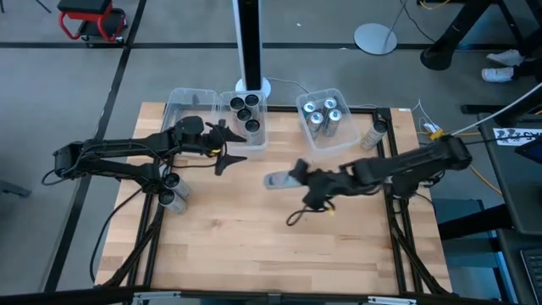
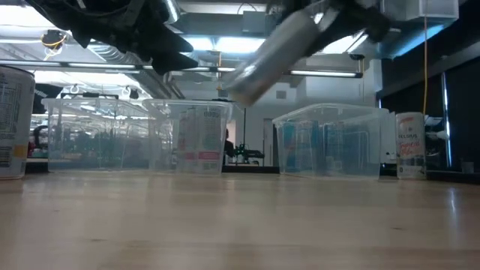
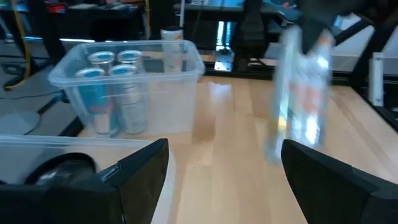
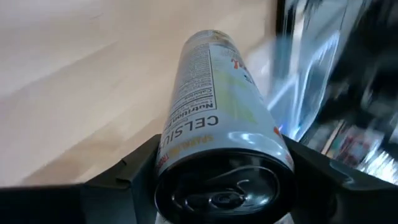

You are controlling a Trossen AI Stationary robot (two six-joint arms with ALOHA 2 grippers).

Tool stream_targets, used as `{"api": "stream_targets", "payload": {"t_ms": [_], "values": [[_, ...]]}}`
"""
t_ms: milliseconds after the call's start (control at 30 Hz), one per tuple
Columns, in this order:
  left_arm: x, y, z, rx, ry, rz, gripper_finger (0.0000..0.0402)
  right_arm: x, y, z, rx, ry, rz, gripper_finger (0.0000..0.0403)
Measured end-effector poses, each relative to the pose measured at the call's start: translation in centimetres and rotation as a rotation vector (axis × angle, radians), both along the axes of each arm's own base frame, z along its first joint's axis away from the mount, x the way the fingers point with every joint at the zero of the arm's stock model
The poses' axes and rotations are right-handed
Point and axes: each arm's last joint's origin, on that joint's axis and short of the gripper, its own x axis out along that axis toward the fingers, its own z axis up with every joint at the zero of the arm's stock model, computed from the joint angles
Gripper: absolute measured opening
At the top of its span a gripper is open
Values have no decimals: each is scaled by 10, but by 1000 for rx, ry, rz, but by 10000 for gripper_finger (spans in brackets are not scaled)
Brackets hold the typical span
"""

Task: Sort soda cans
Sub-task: Put the bottom right white-yellow soda can into the top left transparent bin

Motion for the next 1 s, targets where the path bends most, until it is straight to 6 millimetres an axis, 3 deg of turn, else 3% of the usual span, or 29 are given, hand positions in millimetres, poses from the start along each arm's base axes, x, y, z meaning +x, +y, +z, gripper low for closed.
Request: {"api": "stream_targets", "payload": {"t_ms": [200, 533, 767, 1000], "values": [[0, 1, -1, -39, 10, 45, 301, 40, -11, -18, -87, 99, 205, 250], [-2, 0, -6, -54, 65, 45, 301, 91, -41, -15, -77, 437, 183, 250], [-3, 0, -9, -47, 98, 39, 301, 104, -62, -22, 99, 629, 86, 250], [-3, 0, -10, -39, 106, 36, 301, 111, -67, -40, 192, 670, 44, 250]]}}
